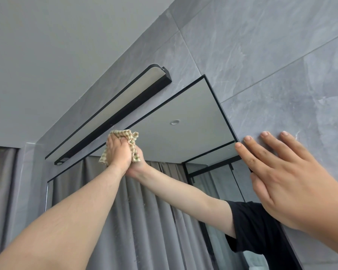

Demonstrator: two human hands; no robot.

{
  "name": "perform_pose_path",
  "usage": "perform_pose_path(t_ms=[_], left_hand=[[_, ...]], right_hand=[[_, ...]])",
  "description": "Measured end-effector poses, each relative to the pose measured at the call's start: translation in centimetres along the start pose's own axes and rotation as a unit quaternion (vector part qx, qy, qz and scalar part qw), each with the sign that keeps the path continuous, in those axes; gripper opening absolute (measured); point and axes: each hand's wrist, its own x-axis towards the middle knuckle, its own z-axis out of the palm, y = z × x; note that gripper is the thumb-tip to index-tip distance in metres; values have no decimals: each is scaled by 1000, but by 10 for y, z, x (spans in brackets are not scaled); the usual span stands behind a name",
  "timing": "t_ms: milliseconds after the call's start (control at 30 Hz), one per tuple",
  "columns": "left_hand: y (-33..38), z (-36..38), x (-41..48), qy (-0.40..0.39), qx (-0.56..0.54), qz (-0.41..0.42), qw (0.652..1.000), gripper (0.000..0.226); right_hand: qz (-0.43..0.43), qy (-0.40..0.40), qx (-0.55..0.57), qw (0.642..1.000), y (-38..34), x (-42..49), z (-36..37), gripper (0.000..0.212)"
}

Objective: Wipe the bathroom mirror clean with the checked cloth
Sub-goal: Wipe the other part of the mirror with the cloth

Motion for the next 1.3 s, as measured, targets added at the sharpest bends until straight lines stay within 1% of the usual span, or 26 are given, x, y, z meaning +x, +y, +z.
perform_pose_path(t_ms=[200, 400, 500, 633, 733, 967, 1133, 1300], left_hand=[[49, 8, -26, -34, 35, 92, 995, 61], [114, 20, -59, -59, 53, 208, 975, 61], [139, 25, -65, -70, 66, 238, 966, 61], [178, 28, -81, -110, 90, 281, 949, 62], [193, 31, -93, -130, 98, 305, 938, 63], [183, 31, -117, -117, 82, 260, 955, 64], [144, 28, -155, -137, 92, 289, 943, 65], [85, 24, -216, -146, 118, 358, 915, 64]], right_hand=[[0, -1, 9, 1000, 0, 1, -2, 59], [-2, -2, 8, 1000, 0, 1, -3, 58], [-2, -9, 5, 1000, 0, 0, -3, 58], [-5, -14, 8, 1000, 1, 0, -2, 58], [-1, -10, 12, 1000, 0, 0, -3, 59], [5, -35, 8, 999, 0, -6, -5, 60], [5, -39, 17, 999, -5, -27, -5, 60], [10, -35, 16, 999, -7, -30, -7, 59]])
